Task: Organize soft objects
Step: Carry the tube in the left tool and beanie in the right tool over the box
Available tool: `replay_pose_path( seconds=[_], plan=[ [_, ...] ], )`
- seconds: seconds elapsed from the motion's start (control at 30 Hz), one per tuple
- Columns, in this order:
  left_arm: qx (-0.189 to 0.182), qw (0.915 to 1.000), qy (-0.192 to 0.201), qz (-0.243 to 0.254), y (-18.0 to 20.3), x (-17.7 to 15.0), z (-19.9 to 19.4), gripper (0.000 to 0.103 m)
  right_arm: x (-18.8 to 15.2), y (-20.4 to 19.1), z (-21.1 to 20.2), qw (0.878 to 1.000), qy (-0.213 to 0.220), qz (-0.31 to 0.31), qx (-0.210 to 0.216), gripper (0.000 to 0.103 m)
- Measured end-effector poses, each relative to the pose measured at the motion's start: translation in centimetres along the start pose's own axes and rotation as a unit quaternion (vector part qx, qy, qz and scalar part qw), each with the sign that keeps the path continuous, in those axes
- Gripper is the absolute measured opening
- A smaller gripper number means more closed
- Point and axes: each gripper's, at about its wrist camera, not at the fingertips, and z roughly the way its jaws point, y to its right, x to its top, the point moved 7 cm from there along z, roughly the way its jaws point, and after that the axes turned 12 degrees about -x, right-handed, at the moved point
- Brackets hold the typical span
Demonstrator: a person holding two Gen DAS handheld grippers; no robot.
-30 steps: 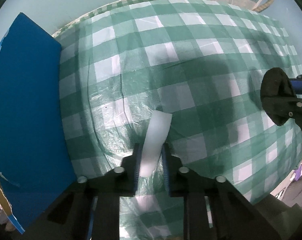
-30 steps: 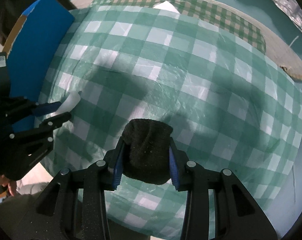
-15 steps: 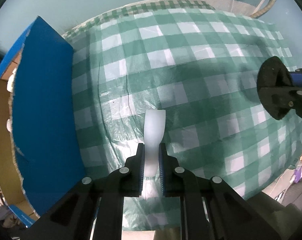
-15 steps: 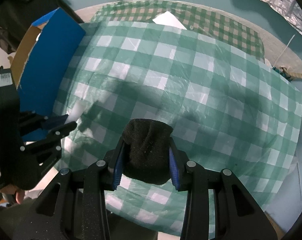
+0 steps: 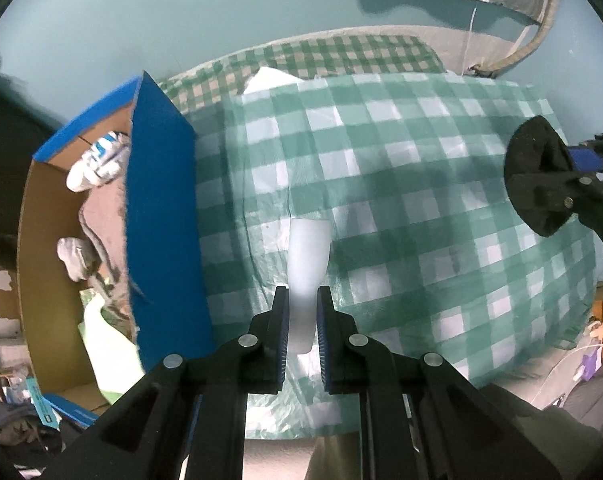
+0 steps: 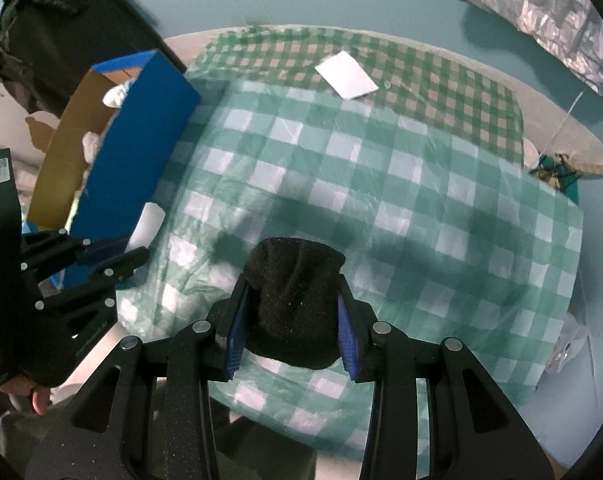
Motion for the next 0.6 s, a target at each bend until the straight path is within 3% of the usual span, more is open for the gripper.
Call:
replay_pose_path(
  seconds=[0.2,0.6],
  plan=[
    [0.000,0.9998,0.019,0.005,-0.3,0.7,-2.3,0.013,1.0,-1.2,-2.3,1.000,0.018,-0.015,0.003,0.038],
    [0.005,0.9981,0.048,-0.037,-2.3,0.2,-6.8,0.013,2.8,-4.6,-5.3,0.998,0.040,-0.036,0.022,0.038]
  ],
)
